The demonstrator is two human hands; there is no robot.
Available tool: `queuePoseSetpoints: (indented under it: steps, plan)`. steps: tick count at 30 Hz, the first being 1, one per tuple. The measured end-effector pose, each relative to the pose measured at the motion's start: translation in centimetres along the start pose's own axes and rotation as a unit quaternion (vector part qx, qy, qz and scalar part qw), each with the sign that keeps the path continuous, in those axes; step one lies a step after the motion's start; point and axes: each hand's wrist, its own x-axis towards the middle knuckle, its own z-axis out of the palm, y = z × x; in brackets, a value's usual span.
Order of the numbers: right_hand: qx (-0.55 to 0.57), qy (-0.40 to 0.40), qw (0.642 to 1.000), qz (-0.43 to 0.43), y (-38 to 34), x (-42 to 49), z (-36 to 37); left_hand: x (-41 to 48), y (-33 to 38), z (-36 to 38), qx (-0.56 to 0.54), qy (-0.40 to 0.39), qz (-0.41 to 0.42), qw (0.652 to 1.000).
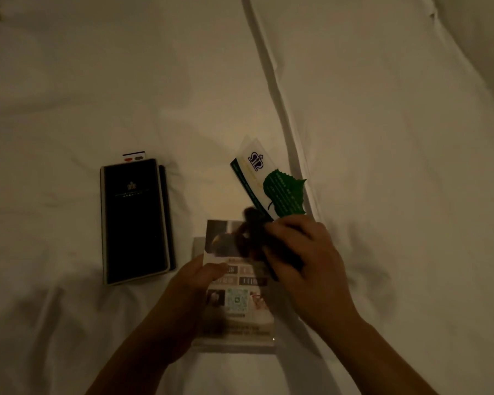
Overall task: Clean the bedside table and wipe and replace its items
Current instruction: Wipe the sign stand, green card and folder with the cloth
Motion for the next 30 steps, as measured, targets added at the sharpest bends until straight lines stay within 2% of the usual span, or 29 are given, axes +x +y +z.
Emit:
queuePoseSetpoints:
  steps: [2, 5, 7, 12, 14, 16, 18, 19, 23, 24, 25, 27, 30]
  plan:
    - [-0.073, -0.054, 0.995, -0.027, 0.2, -0.1, 0.6, -0.3, 0.2, -0.2, -0.004, -0.009, 0.011, 1.000]
    - [-0.088, -0.070, 0.991, 0.078, 1.2, 0.4, 0.8, -0.3, 0.2, -0.5, 0.031, -0.008, 0.046, 0.998]
    - [-0.099, -0.072, 0.988, 0.091, 1.7, 0.4, 0.9, 0.2, 0.0, -0.7, 0.054, 0.020, 0.058, 0.997]
    - [-0.046, -0.071, 0.991, 0.107, 1.1, -0.1, 1.4, 1.6, -0.6, -0.4, 0.064, 0.040, 0.042, 0.996]
    - [-0.026, -0.053, 0.992, 0.109, 0.9, -0.2, 1.5, 1.7, -1.0, 0.0, 0.111, 0.073, 0.078, 0.988]
    - [-0.007, -0.052, 0.993, 0.102, 0.8, -0.2, 1.8, 1.4, -1.3, 0.0, 0.211, 0.122, 0.133, 0.961]
    - [0.000, -0.063, 0.994, 0.094, 0.5, -0.3, 2.3, 0.9, -1.8, -0.8, 0.378, 0.191, 0.196, 0.884]
    - [0.002, -0.069, 0.994, 0.088, 0.3, -0.4, 2.5, 0.6, -1.9, -1.7, 0.421, 0.234, 0.217, 0.849]
    - [0.012, -0.089, 0.993, 0.073, -0.8, -0.2, 3.3, 1.1, 0.1, -7.4, 0.390, 0.435, 0.205, 0.785]
    - [0.012, -0.092, 0.993, 0.070, -1.0, -0.1, 3.5, 1.6, 0.8, -8.9, 0.383, 0.460, 0.177, 0.782]
    - [0.010, -0.095, 0.993, 0.066, -1.2, 0.0, 3.7, 2.3, 1.4, -10.1, 0.364, 0.461, 0.132, 0.799]
    - [0.007, -0.101, 0.993, 0.063, -1.5, 0.0, 4.2, 3.8, 2.0, -11.4, 0.315, 0.411, 0.056, 0.854]
    - [0.011, -0.106, 0.993, 0.055, -2.1, 0.0, 5.0, 5.1, 2.4, -12.1, 0.223, 0.351, 0.063, 0.907]
